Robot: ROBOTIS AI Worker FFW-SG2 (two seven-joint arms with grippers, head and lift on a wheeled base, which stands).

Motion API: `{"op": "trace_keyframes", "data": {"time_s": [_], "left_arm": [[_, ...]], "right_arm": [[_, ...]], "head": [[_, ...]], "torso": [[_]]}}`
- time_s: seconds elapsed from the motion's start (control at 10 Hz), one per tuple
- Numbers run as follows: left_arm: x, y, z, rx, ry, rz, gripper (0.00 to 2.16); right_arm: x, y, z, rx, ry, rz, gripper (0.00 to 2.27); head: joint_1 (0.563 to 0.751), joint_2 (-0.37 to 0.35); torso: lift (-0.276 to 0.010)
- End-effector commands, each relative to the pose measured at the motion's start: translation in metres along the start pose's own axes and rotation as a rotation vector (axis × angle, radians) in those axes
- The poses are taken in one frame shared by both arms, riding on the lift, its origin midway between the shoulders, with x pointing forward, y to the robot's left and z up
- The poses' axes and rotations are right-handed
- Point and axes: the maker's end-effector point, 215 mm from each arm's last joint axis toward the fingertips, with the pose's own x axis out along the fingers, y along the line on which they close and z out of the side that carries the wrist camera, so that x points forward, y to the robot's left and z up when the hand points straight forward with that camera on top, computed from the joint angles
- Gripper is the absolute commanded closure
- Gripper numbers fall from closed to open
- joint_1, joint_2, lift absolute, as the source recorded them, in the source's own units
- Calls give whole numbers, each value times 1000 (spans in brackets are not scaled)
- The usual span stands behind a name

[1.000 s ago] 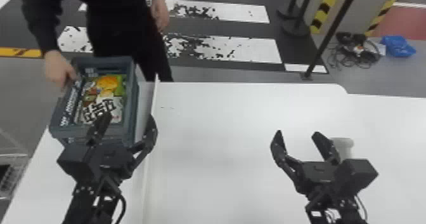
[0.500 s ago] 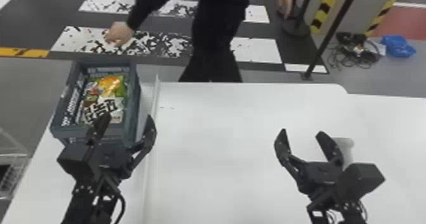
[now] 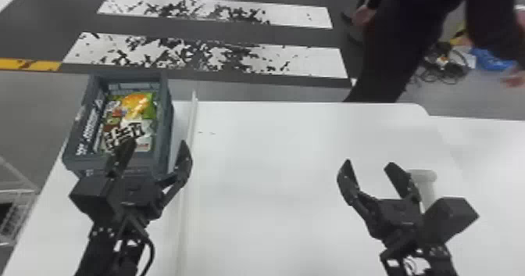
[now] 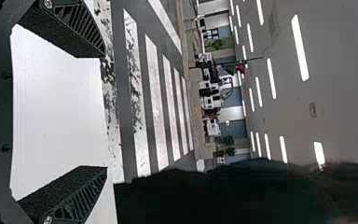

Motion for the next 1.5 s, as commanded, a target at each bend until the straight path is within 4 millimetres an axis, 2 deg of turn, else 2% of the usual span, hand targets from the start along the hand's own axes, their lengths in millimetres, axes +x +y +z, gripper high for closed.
{"op": "trace_keyframes", "data": {"time_s": [0.0, 0.2, 0.3, 0.5, 0.7, 1.4], "left_arm": [[1, 1, 2, -9, -5, 2, 110], [1, 1, 2, -4, -5, 3, 110], [1, 1, 2, -5, -5, 6, 110], [1, 5, 6, -6, -16, 16, 110], [1, 1, 1, -4, -5, 2, 110], [-3, -16, 0, 6, -2, -47, 110]], "right_arm": [[3, -7, -11, 30, 55, -9, 53], [3, 8, -8, -102, 40, 3, 53], [3, 8, -8, -103, 42, 5, 53], [5, 2, -23, -112, 112, -41, 53], [8, 10, -20, -136, 103, -27, 53], [6, -2, -18, -157, 137, -49, 53]], "head": [[695, -74], [695, -75], [695, -67], [695, -60], [695, -60], [695, -82]], "torso": [[-29], [-29], [-29], [-29], [-29], [-29]]}}
